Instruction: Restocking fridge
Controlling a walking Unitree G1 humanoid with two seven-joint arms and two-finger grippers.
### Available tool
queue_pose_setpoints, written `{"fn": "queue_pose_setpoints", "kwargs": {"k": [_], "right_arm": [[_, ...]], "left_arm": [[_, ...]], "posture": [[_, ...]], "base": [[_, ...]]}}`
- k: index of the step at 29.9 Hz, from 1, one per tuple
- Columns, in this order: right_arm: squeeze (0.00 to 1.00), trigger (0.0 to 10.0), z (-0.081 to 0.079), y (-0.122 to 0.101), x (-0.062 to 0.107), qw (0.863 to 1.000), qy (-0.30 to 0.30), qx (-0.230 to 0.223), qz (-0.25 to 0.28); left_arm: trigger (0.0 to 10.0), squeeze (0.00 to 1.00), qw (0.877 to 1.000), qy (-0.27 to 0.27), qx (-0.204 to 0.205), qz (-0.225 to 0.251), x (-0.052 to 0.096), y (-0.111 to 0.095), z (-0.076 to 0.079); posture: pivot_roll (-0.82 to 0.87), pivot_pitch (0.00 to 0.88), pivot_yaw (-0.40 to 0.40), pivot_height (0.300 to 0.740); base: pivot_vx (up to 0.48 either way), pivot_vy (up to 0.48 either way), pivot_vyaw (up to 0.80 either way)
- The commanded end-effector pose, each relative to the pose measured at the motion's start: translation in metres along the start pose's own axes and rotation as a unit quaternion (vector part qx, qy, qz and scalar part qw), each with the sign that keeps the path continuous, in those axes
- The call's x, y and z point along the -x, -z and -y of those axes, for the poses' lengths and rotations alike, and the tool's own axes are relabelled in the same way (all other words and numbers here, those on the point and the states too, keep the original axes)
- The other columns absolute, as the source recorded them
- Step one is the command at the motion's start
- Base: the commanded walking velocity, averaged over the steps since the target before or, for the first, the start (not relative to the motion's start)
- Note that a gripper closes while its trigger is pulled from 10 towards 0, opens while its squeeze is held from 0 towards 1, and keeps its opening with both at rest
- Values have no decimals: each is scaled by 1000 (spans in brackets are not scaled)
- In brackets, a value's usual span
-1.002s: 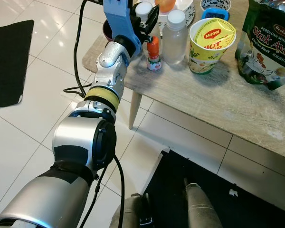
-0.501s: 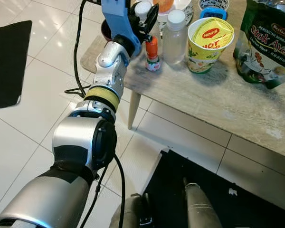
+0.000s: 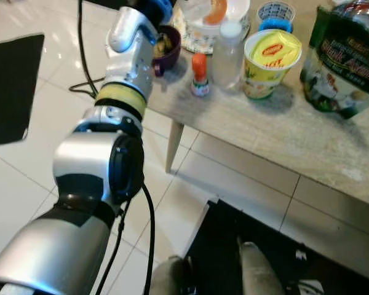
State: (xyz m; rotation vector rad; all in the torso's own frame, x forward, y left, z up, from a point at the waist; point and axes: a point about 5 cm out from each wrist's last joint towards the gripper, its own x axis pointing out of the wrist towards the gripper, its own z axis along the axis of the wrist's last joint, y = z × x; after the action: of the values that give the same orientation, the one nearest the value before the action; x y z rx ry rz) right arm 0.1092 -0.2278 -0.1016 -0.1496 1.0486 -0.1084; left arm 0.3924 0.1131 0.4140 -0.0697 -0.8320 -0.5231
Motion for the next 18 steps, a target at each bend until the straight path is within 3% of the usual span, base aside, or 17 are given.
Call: {"fn": "queue_pose_setpoints", "kwargs": {"k": [1, 10, 11, 13, 14, 15, 16, 17, 18], "right_arm": [[0, 10000, -10, 12, 2, 999, -20, 15, -26], [0, 10000, -5, -3, -2, 1000, -16, 10, -13], [0, 10000, -7, -5, -3, 1000, -18, 11, -13], [0, 10000, -7, -5, -3, 1000, -18, 11, -13], [0, 10000, -8, -5, -3, 1000, -21, 13, -14], [0, 10000, -8, -5, -3, 1000, -21, 13, -14], [0, 10000, -9, -5, -3, 999, -24, 16, -16], [0, 10000, -9, -5, -3, 999, -24, 16, -16], [0, 10000, -10, -3, -3, 999, -29, 22, -20]], "left_arm": [[10000, 0, 999, -14, -27, 41, 2, -19, -14], [10000, 0, 994, -46, -81, 53, 18, -24, -32], [10000, 0, 991, -73, -104, 45, 29, -24, -44], [10000, 0, 991, -73, -104, 45, 29, -24, -44], [10000, 0, 986, -107, -125, 32, 43, -21, -58], [10000, 0, 986, -107, -125, 32, 43, -21, -58], [10000, 0, 980, -140, -142, 15, 57, -18, -71], [10000, 0, 980, -140, -142, 15, 57, -18, -71], [10000, 0, 970, -181, -161, -9, 77, -13, -87]], "posture": [[-100, 214, 120, 740], [-91, 171, 108, 740], [-82, 147, 101, 740], [-82, 147, 101, 740], [-75, 141, 93, 740], [-75, 141, 93, 740], [-69, 136, 87, 740], [-69, 136, 87, 740], [-65, 134, 87, 740]], "base": [[0, 0, 0], [0, 0, 0], [0, 0, 0], [0, 0, 0], [0, 0, 0], [0, 0, 0], [0, 0, 0], [0, 0, 0], [0, 0, 0]]}}
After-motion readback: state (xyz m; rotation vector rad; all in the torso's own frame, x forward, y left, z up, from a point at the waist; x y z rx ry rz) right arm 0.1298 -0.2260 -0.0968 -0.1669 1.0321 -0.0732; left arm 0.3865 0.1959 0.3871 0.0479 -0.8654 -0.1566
